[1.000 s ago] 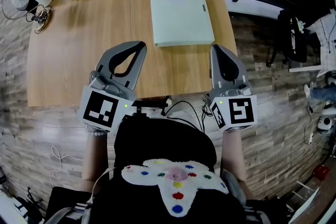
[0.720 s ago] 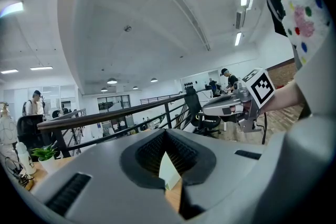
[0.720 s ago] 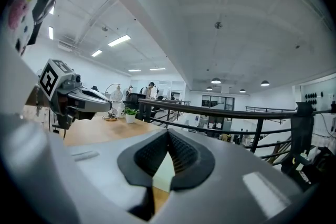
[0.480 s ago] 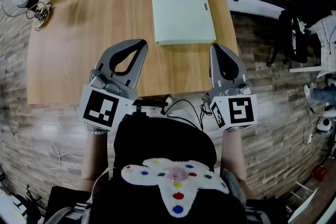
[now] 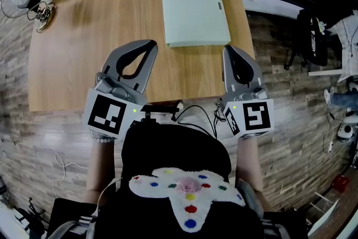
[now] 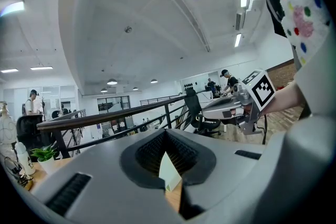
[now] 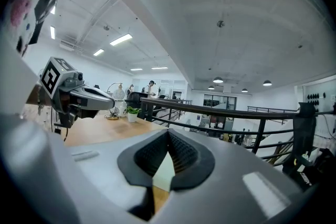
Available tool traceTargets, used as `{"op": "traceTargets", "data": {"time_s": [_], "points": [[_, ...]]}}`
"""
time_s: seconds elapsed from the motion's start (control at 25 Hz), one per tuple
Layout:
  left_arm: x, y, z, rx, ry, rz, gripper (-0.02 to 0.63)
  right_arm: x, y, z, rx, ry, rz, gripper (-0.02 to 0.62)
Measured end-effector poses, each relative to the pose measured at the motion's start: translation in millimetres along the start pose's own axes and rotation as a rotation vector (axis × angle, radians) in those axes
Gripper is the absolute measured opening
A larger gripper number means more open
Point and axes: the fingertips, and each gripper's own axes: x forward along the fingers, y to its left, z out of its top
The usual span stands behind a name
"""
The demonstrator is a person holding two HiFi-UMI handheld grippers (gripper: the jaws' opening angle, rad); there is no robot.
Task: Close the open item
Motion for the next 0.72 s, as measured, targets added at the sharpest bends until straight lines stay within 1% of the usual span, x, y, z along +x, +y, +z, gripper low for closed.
{"op": "traceTargets", "data": {"time_s": [0.28,0.72], "points": [[-1.3,1.3,-2.3,-0.011,0.003,0.003,0.006,2.4,4.3,-2.4,-0.016,0.01,0.013,0.008],[-3.1,1.4,-6.2,-0.016,0.008,0.003,0.006,3.5,4.2,-11.9,-0.009,0.031,0.0,0.008]]}}
